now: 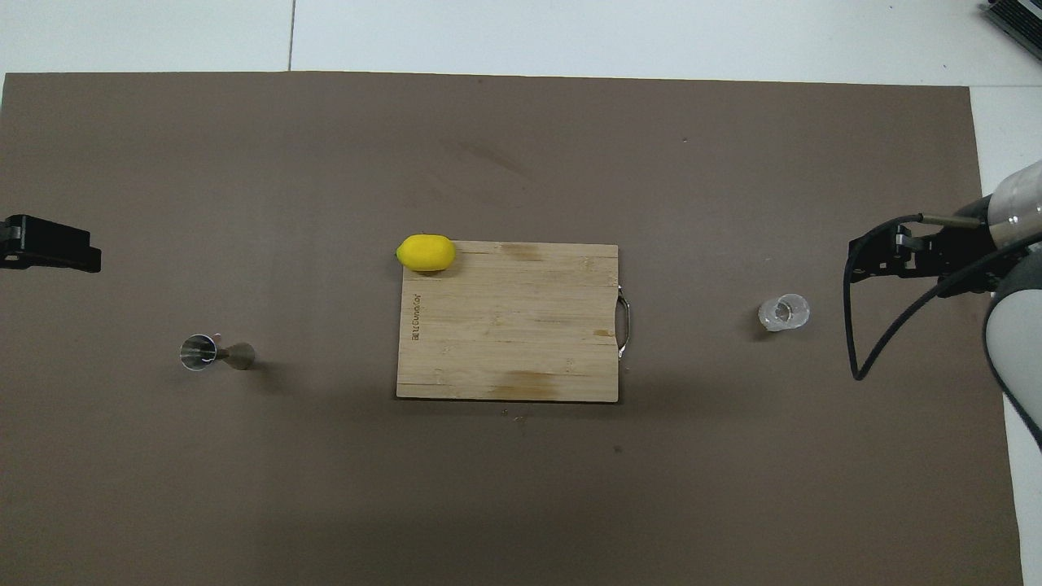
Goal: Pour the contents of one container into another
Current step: 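Move the left gripper forward toward the small metal cup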
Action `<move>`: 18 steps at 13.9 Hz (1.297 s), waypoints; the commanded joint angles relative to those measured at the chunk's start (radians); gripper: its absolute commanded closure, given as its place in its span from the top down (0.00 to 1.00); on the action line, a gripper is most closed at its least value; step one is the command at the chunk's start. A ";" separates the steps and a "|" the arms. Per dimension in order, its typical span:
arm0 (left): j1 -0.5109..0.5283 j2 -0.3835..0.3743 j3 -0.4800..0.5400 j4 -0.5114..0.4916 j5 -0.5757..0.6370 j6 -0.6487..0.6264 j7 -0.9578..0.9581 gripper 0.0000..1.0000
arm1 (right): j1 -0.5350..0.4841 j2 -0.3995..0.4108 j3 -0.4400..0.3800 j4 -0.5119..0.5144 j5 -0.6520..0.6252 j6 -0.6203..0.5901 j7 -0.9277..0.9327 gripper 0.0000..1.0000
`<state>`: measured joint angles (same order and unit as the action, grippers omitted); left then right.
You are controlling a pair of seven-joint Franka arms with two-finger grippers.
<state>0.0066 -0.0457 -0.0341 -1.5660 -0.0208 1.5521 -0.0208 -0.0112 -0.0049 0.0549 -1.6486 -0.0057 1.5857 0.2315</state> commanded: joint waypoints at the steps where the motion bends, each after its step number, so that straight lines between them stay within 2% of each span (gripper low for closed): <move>1: -0.010 -0.023 0.007 -0.028 0.021 0.019 -0.013 1.00 | -0.012 -0.015 0.006 -0.014 -0.003 -0.006 -0.015 1.00; 5: -0.010 -0.022 0.005 -0.026 0.021 0.028 -0.014 1.00 | -0.012 -0.015 0.006 -0.014 -0.003 -0.006 -0.015 1.00; 9: -0.004 -0.022 0.003 -0.045 0.019 0.118 -0.018 1.00 | -0.012 -0.015 0.006 -0.014 -0.003 -0.006 -0.015 1.00; 13: -0.029 0.027 0.002 -0.026 -0.023 0.138 -0.030 1.00 | -0.012 -0.015 0.006 -0.014 -0.003 -0.006 -0.015 1.00; 15: -0.059 0.050 0.002 -0.020 -0.028 0.172 -0.074 1.00 | -0.012 -0.015 0.006 -0.014 -0.003 -0.006 -0.015 1.00; 18: -0.074 0.044 -0.004 -0.051 -0.044 0.236 -0.189 1.00 | -0.012 -0.015 0.006 -0.014 -0.003 -0.006 -0.015 1.00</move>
<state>-0.0502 0.0100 -0.0470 -1.5920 -0.0482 1.7507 -0.1421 -0.0112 -0.0049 0.0549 -1.6486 -0.0057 1.5857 0.2315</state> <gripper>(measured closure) 0.000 0.000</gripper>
